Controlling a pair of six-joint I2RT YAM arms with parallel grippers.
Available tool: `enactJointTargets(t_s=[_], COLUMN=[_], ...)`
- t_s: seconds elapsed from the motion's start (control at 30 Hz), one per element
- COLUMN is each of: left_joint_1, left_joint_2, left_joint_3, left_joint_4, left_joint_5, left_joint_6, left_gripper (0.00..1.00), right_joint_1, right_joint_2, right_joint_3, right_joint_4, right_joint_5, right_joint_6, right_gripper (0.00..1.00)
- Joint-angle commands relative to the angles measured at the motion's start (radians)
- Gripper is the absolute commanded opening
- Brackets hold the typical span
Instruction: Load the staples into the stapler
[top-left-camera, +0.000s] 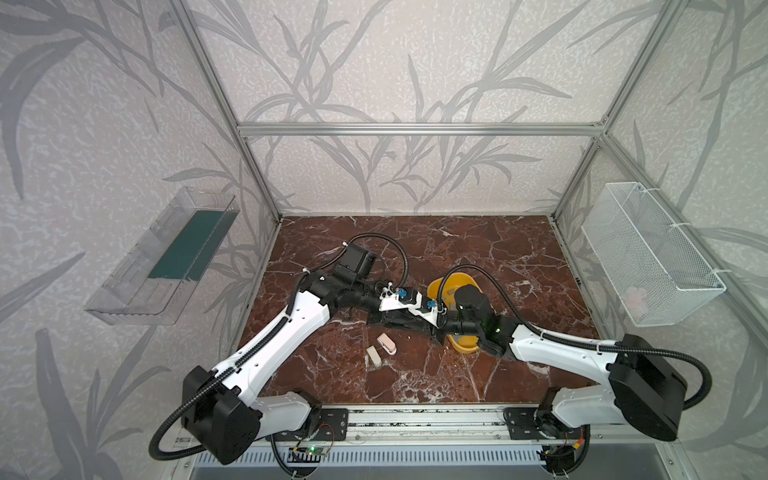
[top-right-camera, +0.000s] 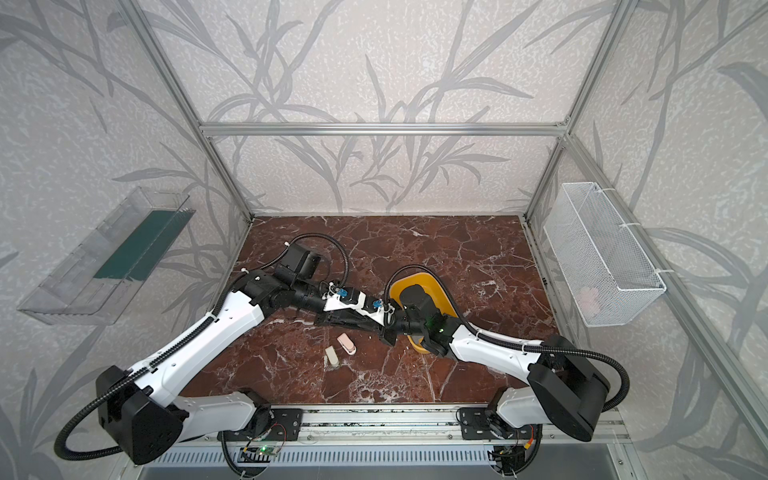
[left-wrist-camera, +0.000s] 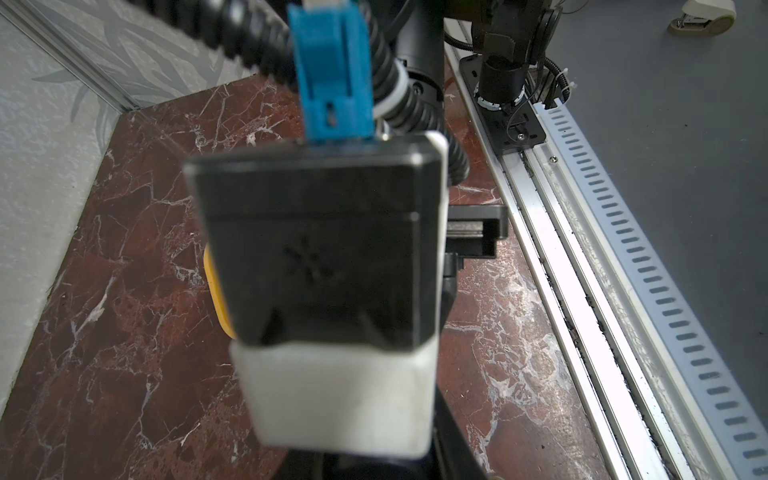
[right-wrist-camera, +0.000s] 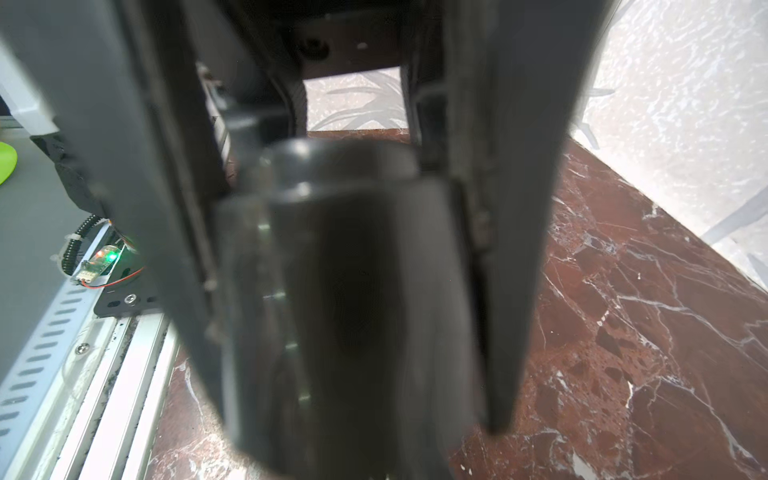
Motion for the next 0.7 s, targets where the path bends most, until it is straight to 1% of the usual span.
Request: enactJointTargets(t_s=[0.0,0.2,0.33,0.47,0.67], left_joint_1=[0.042,0.128,0.181,0.231,0.311], left_joint_2=[-0.043,-0.047,-0.072,-0.082,-0.065], left_joint_3=[0.014,0.007,-0.023,-0.045,-0.063], left_joint_4=[0.128,0.156,0.22,0.244,0.253], left_joint_5=[0.11,0.193,0.236,0.279,0.338], left_joint_6=[0.009,-0.002,-0.034,-0.026,-0.009], left_gripper=[0.0,0.0,0.0,0.0,0.0], right_joint_1=[0.016,0.014,0.012,0.01,-0.02], right_joint_2=[0.012,0.008,-0.007,-0.031,-0.062], right_joint_3=[0.012,0.009,-0.019,-0.053,-0.099], right_joint_4=[-0.034,-0.023,0.014,0.062,0.14], right_joint_5=[-0.03,-0.026,0.012,0.041,0.017], right_joint_6=[0.021,0.03,0.038,0.048,0.083], right_gripper=[0.0,0.0,0.0,0.0,0.0])
